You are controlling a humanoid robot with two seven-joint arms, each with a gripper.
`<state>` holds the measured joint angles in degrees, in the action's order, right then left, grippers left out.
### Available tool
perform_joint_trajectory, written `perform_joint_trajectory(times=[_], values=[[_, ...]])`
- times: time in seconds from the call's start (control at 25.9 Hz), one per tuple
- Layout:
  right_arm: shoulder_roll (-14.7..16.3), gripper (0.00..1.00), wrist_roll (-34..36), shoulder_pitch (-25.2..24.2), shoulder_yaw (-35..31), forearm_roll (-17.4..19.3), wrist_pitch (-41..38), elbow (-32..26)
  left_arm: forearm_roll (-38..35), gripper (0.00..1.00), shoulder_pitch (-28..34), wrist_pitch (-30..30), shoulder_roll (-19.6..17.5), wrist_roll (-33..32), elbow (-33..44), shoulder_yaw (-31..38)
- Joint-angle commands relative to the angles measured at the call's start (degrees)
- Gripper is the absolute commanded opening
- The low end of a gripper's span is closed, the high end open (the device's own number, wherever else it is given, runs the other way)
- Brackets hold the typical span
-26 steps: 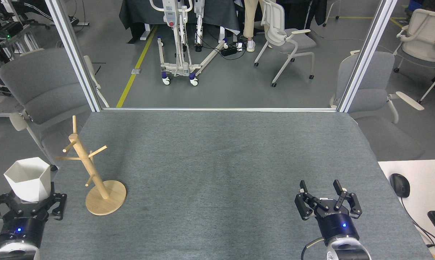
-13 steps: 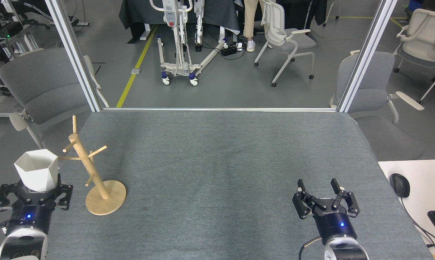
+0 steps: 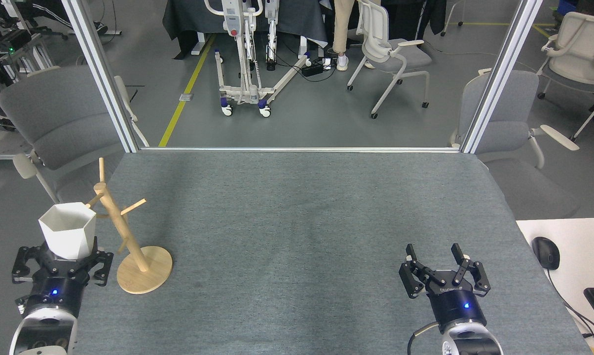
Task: Hang cup on storage rack
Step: 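Hook the cup onto a rack peg and open the left gripper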
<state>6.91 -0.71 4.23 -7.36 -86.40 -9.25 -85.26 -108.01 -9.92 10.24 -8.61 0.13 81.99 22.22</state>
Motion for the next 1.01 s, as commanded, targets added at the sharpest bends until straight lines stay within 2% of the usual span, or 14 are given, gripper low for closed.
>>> perform_joint_trajectory(times=[0.0, 0.35, 0.39, 0.43, 0.46, 0.58, 0.97], values=[[-0.06, 1.0, 0.0, -0.01, 0.06, 0.0, 0.11, 0.44, -0.1, 0.0, 0.25, -0.04, 0.0, 0.05, 0.01, -1.21], [0.03, 1.0, 0.09, 0.17, 0.06, 0.0, 0.11, 1.58, -0.01, 0.01, 0.6, 0.13, 0.0, -1.27, -0.43, -3.23], [0.12, 1.0, 0.09, 0.26, 0.06, 0.0, 0.11, 1.58, -0.01, 0.21, 0.6, 0.05, 0.0, -2.5, -0.69, -3.32], [0.12, 1.0, 0.09, 0.52, -0.03, 0.0, 0.19, 1.67, -0.01, 0.49, 0.6, -0.04, 0.0, -3.56, -0.87, -3.32], [0.12, 1.0, 0.09, 0.52, -0.03, 0.0, 0.28, 1.76, -0.1, 0.7, 0.51, -0.22, 0.0, -3.73, -1.05, -3.32], [0.03, 1.0, 0.0, 0.52, -0.03, 0.0, 0.54, 2.02, 0.17, 0.97, 0.51, -2.15, 0.97, -3.47, -1.22, -3.23], [0.03, 1.0, 0.09, 0.87, -0.03, -0.09, 0.63, 2.02, 0.43, 0.98, 0.6, -3.12, 1.41, -3.38, -3.24, -3.23]])
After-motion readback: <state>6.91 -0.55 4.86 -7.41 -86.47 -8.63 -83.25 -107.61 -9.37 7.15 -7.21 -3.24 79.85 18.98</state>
